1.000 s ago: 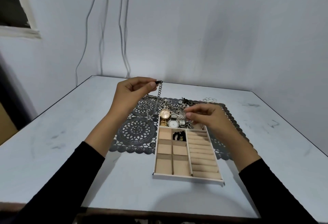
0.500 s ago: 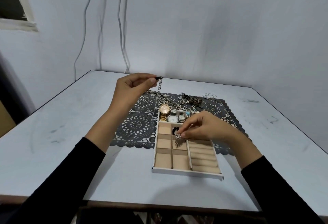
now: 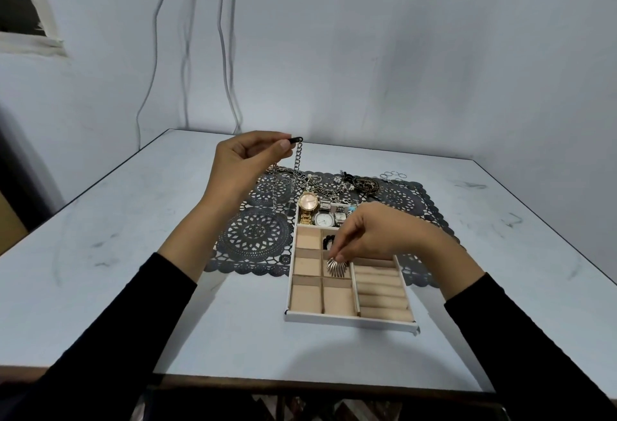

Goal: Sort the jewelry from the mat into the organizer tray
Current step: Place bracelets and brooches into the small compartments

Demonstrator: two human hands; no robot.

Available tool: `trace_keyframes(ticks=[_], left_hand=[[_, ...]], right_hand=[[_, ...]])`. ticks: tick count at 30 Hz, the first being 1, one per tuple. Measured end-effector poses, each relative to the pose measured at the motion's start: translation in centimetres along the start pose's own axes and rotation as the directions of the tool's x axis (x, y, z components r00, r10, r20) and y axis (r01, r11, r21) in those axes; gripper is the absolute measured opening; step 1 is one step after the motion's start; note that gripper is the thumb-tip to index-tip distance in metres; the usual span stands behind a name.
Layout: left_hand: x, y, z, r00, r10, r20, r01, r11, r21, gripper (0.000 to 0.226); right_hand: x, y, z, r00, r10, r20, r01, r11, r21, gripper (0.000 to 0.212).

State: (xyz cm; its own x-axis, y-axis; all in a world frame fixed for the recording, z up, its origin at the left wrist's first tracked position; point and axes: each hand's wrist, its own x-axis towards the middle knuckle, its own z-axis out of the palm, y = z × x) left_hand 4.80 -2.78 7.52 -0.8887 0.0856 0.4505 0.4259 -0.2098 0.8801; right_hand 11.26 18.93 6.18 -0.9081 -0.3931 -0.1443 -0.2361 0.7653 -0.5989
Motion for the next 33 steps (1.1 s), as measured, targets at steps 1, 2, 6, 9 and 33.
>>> trace_keyframes(ticks=[1,2,6,9,33], left_hand=[[0.0,0.0,0.0,1.000,0.001,0.004,-0.001,1.000,0.001,0.014],[0.0,-0.1,0.0,1.000,0.002,0.006,-0.002,1.000,0.002,0.014],[0.2,-0.2,0.1,1.000,0.002,0.014,-0.002,1.000,0.002,0.013],[0.2,-0.3,0.2,1.000,0.004,0.019,-0.003,1.000,-0.003,0.013],[-0.4,0.2,0.5,0.999,0.004,0.033,-0.004,1.000,-0.015,0.014]], right_hand=[[0.0,-0.1,0.1,1.000,0.000,-0.002,0.000,1.000,-0.014,0.015],[0.1,-0.3,0.1,1.000,-0.001,-0.006,0.001,1.000,-0.024,0.015],[0.1,-0.3,0.2,1.000,-0.007,-0.020,0.006,0.999,-0.050,0.016],[0.1,-0.3,0.3,0.999,-0.010,-0.030,0.008,0.997,-0.074,0.016],[-2.0,7.1,0.3,0.596,0.183,-0.782,-0.041,0.979,0.199,0.027]])
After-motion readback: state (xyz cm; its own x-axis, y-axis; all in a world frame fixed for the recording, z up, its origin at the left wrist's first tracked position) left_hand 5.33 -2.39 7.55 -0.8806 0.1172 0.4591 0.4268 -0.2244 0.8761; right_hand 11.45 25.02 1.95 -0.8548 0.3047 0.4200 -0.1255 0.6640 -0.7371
